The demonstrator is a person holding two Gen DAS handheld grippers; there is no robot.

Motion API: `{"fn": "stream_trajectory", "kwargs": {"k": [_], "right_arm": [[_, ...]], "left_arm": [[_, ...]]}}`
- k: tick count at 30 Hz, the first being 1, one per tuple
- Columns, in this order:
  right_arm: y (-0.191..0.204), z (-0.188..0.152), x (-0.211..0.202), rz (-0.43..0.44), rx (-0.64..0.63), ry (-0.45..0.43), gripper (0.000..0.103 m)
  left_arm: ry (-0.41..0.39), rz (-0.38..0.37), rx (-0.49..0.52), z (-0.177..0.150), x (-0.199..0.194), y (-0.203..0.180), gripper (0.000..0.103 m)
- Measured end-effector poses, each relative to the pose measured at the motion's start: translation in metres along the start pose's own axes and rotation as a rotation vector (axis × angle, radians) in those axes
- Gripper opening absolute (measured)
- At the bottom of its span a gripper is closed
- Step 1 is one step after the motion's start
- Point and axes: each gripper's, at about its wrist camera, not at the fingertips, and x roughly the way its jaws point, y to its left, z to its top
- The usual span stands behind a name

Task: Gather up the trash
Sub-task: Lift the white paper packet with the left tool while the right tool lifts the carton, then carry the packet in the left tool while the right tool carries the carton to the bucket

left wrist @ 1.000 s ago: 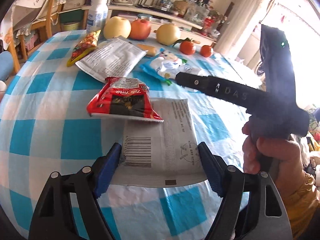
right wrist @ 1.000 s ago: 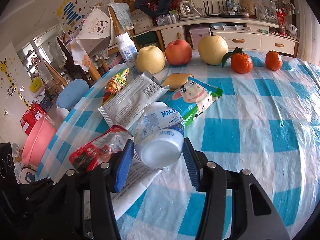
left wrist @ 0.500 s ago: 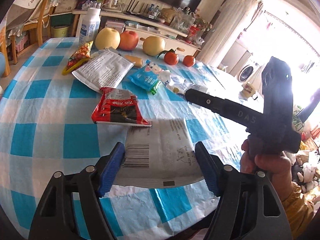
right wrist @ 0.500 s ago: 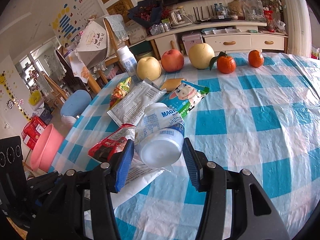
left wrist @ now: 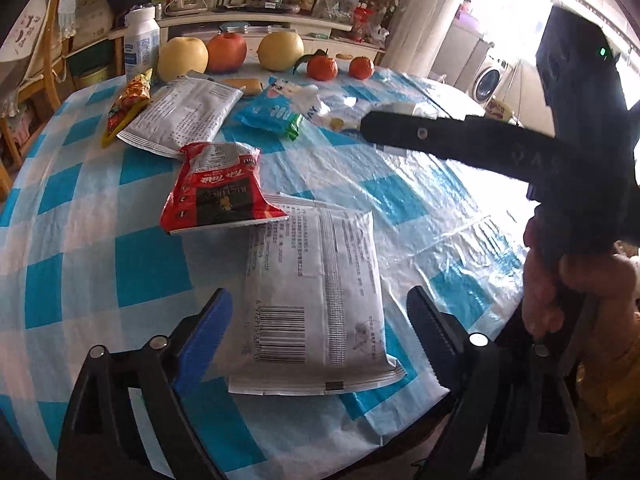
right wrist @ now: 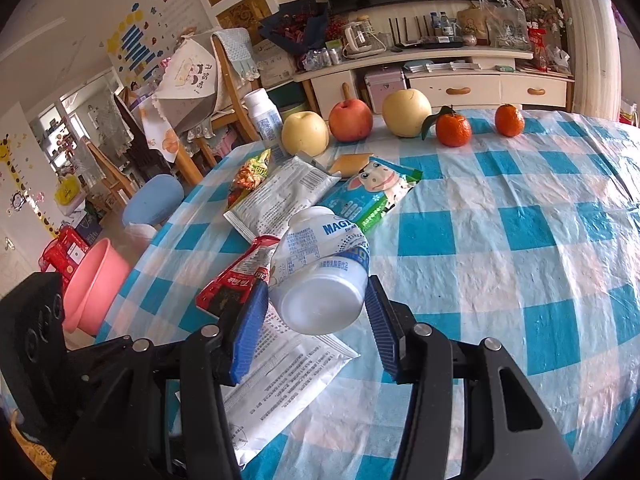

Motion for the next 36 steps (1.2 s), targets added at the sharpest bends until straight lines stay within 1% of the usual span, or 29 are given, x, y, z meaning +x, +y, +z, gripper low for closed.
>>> {"fn": "stream_trajectory", "kwargs": {"k": [3, 7, 8, 9, 10, 15, 19, 21, 25, 30, 33, 36], "right_arm": [[-0.001, -0.001, 0.002, 0.009, -0.001, 0.004, 0.051], [-0.007, 0.0, 0.003, 0.014, 0.012, 0.008, 0.051], [-0.008, 0.0, 0.002, 0.016, 0.013, 0.008, 0.051], [-0.009, 0.0, 0.001, 0.018, 0.014, 0.006, 0.051], [-0.009, 0.0, 0.0, 0.019, 0.014, 0.004, 0.051], [-0.008, 0.001, -0.004, 0.036, 0.015, -0.002, 0.051], [-0.004, 0.002, -0.007, 0.052, 0.015, -0.007, 0.051], [-0.003, 0.004, -0.009, 0.067, 0.026, -0.013, 0.051], [-0.002, 0.009, -0.016, 0.109, 0.063, -0.034, 0.051], [0.003, 0.015, -0.02, 0.154, 0.099, -0.045, 0.051], [0.007, 0.018, -0.021, 0.182, 0.122, -0.054, 0.051], [0.014, 0.021, -0.021, 0.183, 0.124, -0.059, 0.051]], "left_arm": [[0.041, 0.052, 0.041, -0.003, 0.017, -0.007, 0.09], [0.046, 0.09, 0.052, -0.002, 0.029, -0.01, 0.09], [0.038, 0.098, 0.057, -0.001, 0.03, -0.011, 0.088], [0.036, 0.115, 0.064, 0.0, 0.03, -0.012, 0.083], [0.034, 0.116, 0.069, 0.001, 0.03, -0.013, 0.079], [0.022, 0.096, 0.044, 0.0, 0.025, -0.011, 0.076], [-0.007, 0.041, -0.002, 0.003, 0.012, -0.004, 0.076], [-0.034, -0.001, -0.036, 0.006, 0.0, 0.003, 0.076], [-0.097, -0.05, -0.09, 0.012, -0.025, 0.017, 0.076], [-0.165, -0.112, -0.176, 0.017, -0.051, 0.043, 0.076], [-0.205, -0.115, -0.21, 0.019, -0.062, 0.058, 0.076], [-0.239, -0.111, -0.25, 0.019, -0.072, 0.074, 0.076]]}}
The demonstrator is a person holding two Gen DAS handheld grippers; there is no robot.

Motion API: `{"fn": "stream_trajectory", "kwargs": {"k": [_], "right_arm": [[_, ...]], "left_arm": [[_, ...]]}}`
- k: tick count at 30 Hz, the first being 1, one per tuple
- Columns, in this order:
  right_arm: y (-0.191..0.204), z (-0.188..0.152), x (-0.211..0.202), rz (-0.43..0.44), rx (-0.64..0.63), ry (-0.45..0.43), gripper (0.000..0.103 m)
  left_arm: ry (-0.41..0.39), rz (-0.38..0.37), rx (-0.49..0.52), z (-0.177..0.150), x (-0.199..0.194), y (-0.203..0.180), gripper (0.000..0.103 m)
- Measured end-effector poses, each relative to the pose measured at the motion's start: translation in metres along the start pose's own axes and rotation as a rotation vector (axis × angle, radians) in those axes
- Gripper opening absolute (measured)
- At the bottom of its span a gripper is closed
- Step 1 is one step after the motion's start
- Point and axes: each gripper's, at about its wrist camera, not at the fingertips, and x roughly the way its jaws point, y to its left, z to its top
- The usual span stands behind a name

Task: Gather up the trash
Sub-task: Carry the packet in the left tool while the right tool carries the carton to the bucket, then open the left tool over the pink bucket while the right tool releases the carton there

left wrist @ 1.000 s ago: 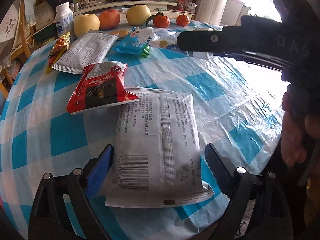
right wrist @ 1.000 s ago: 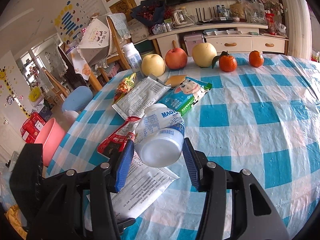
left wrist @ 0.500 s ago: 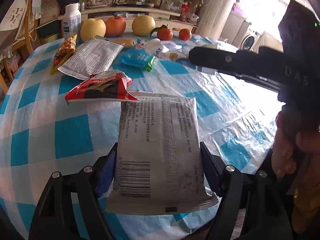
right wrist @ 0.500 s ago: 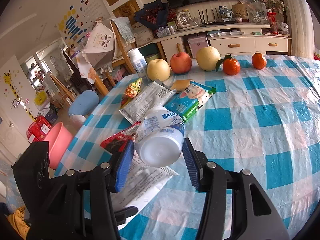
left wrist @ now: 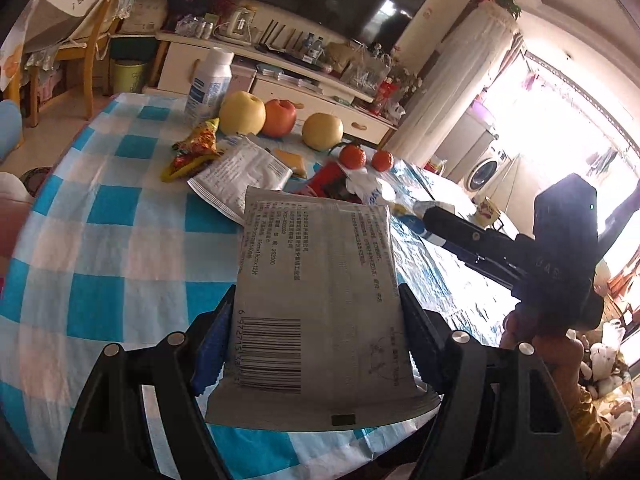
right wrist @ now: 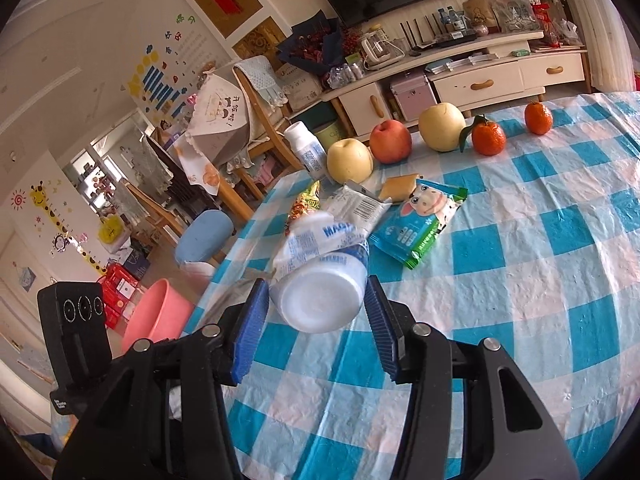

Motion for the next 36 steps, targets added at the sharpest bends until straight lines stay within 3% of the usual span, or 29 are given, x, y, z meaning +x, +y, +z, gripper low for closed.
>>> {"fn": "stream_trajectory", "kwargs": {"k": [9, 16, 23, 30, 36], "right_arm": [[0.028, -0.005, 0.023, 0.025, -0.03, 0.051, 0.051], [0.079, -0.01, 0.058, 0.097, -0.098, 0.117, 0.051], [0.172, -0.018, 0.113, 0.221, -0.234, 0.209, 0.051], [0.268, -0.034, 0.174, 0.313, -0.374, 0.287, 0.051], [0.331, -0.06, 0.222, 0.35, -0.487, 0.333, 0.051]], "left_arm": [[-0.089, 0.058, -0.119, 0.014, -0.027, 0.05, 0.076], [-0.201, 0.167, -0.209, 0.023, -0.069, 0.095, 0.076], [-0.355, 0.337, -0.392, 0.018, -0.132, 0.171, 0.076], [-0.462, 0.431, -0.64, -0.009, -0.181, 0.248, 0.076], [-0.483, 0.47, -0.761, -0.017, -0.195, 0.283, 0.076]]}}
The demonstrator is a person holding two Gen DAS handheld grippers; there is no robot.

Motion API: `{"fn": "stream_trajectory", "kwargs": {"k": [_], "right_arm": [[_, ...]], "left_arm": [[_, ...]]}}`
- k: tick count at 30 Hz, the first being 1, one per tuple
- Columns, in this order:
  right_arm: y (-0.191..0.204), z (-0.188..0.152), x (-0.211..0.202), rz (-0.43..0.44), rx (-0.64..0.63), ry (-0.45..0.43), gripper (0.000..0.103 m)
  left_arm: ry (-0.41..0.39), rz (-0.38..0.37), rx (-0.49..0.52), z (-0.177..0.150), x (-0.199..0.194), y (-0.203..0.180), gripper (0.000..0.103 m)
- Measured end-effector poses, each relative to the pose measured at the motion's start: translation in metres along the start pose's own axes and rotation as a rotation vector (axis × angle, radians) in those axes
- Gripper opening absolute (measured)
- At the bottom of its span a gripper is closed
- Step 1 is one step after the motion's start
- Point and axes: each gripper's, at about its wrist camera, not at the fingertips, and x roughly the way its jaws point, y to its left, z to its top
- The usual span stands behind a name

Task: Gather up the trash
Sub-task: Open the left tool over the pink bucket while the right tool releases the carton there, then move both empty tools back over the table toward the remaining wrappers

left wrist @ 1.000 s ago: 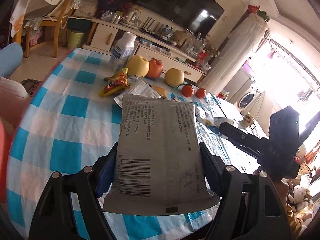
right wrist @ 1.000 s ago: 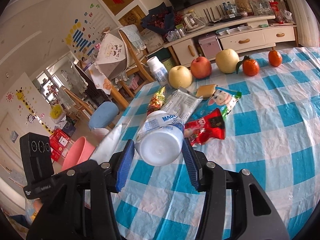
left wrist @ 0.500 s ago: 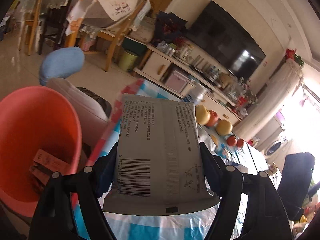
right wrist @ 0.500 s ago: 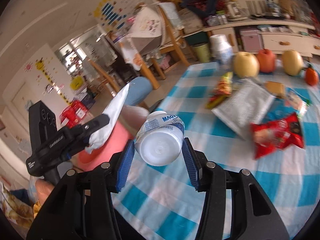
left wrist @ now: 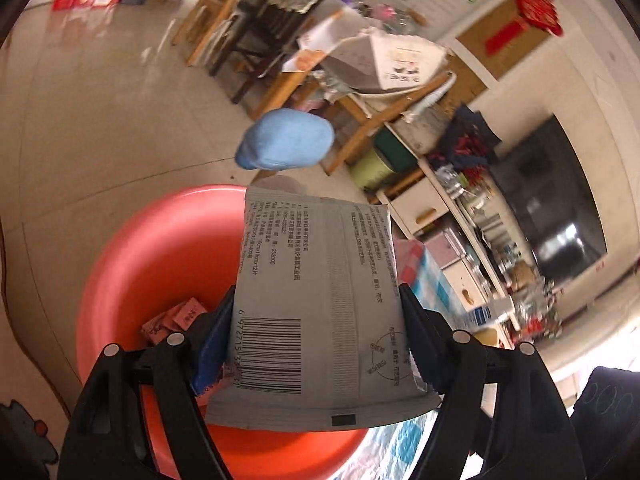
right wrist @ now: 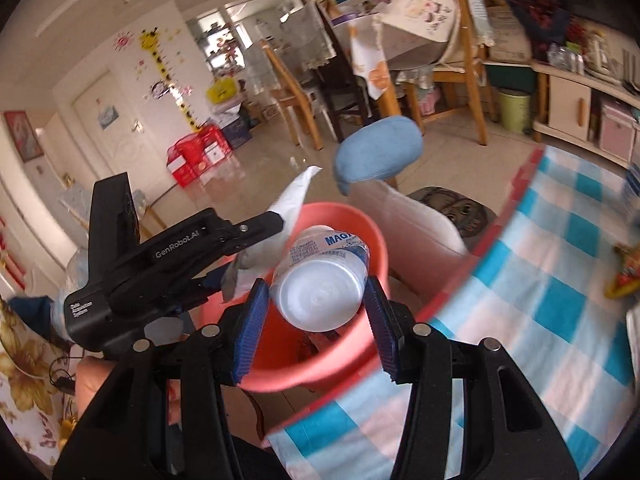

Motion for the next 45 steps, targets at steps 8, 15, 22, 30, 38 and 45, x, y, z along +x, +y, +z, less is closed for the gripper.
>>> {"fn": "stream_trajectory", "kwargs": {"k": [8, 15, 22, 30, 38, 45], "right_arm": [[-0.011, -0.012, 0.018, -0.048, 0.06, 0.016, 0.074], [-0.039, -0.036, -0.033, -0.154, 0.117, -0.046, 0.085], [-0.062, -0.068, -0.072, -0.251, 0.126, -0.049, 0.086], [-0.071, -0.097, -0.107, -0.34, 0.092, -0.045, 0.092], [-0.078, -0.123, -0.141, -0.387, 0.092, -0.061, 0.093], [-0.085, -0.132, -0.172, -0.403, 0.115, -0.115, 0.095]], "left_arm": [[-0.078, 0.071, -0.024, 0.003, 0.0, 0.01, 0.085], [-0.179, 0.032, 0.048, -0.005, -0.006, -0.011, 0.091], [-0.23, -0.03, 0.154, -0.019, -0.006, -0.043, 0.096], [-0.165, -0.074, 0.299, -0.044, -0.004, -0.078, 0.096], [-0.129, -0.067, 0.392, -0.068, -0.001, -0.108, 0.096], [-0.132, -0.054, 0.5, -0.089, -0.001, -0.137, 0.096]]}}
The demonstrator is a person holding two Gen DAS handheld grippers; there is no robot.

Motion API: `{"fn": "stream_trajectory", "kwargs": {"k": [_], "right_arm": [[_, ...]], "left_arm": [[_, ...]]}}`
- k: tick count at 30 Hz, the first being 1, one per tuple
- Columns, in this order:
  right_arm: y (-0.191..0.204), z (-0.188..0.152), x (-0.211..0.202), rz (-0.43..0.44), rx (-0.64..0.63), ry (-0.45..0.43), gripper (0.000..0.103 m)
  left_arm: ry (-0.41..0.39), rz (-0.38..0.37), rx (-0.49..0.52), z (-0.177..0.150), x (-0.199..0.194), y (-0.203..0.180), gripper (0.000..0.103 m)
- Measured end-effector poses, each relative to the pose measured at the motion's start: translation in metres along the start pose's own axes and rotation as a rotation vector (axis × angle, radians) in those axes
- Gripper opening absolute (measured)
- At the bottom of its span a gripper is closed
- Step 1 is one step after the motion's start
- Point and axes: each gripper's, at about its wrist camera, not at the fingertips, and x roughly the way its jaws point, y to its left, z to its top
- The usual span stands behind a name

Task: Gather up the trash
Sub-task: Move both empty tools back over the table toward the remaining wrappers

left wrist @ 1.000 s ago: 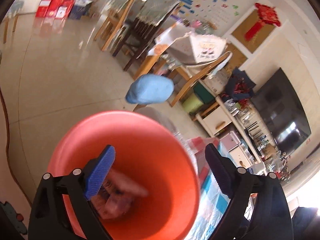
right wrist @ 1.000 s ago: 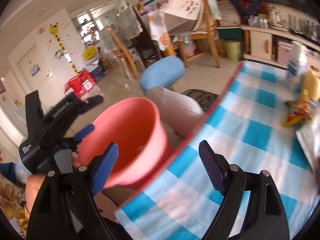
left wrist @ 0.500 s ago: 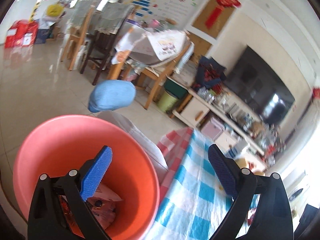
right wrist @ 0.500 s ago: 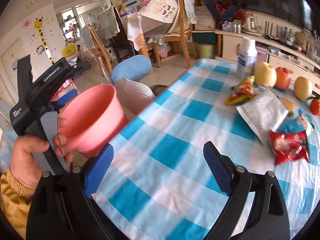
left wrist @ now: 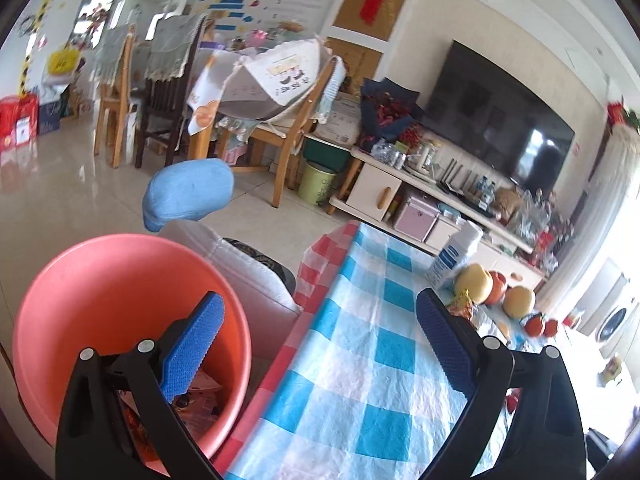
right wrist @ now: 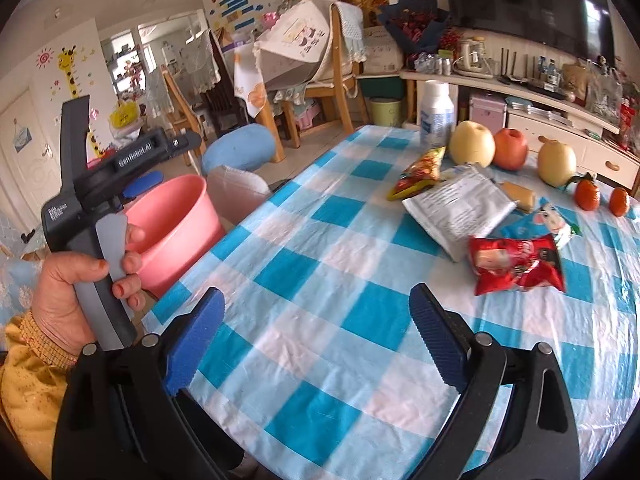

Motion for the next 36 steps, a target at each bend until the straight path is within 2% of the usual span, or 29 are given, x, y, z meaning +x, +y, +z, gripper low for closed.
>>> {"fn": "stream_trajectory", "kwargs": {"k": [3, 8, 17, 26, 33, 36], "right_arm": [[-0.009, -0.002, -0.008, -0.011, 0.012, -0.019, 0.097], [-0.025, -0.007, -0.016, -0.019, 0.039, -0.032, 0.097], [-0.052, -0.014, -0.02, -0.054, 0.063, -0.045, 0.098], [-0.078, -0.014, -0.027, -0.078, 0.104, -0.078, 0.099], [-0.104, -0.01, -0.036, -0.093, 0.153, -0.119, 0.099], [-0.119, -0.008, -0.041, -0.107, 0.179, -0.137, 0.099]], "left_arm": [[-0.011, 0.011, 0.044, -0.002, 0.0, -0.013, 0.096], [0.04, -0.03, 0.063, -0.008, 0.007, -0.028, 0.096], [0.077, -0.027, 0.124, -0.02, 0.013, -0.055, 0.096], [0.188, -0.046, 0.233, -0.04, 0.027, -0.091, 0.096], [0.232, -0.089, 0.336, -0.062, 0.03, -0.125, 0.096], [0.248, -0.124, 0.345, -0.066, 0.032, -0.134, 0.096]]}}
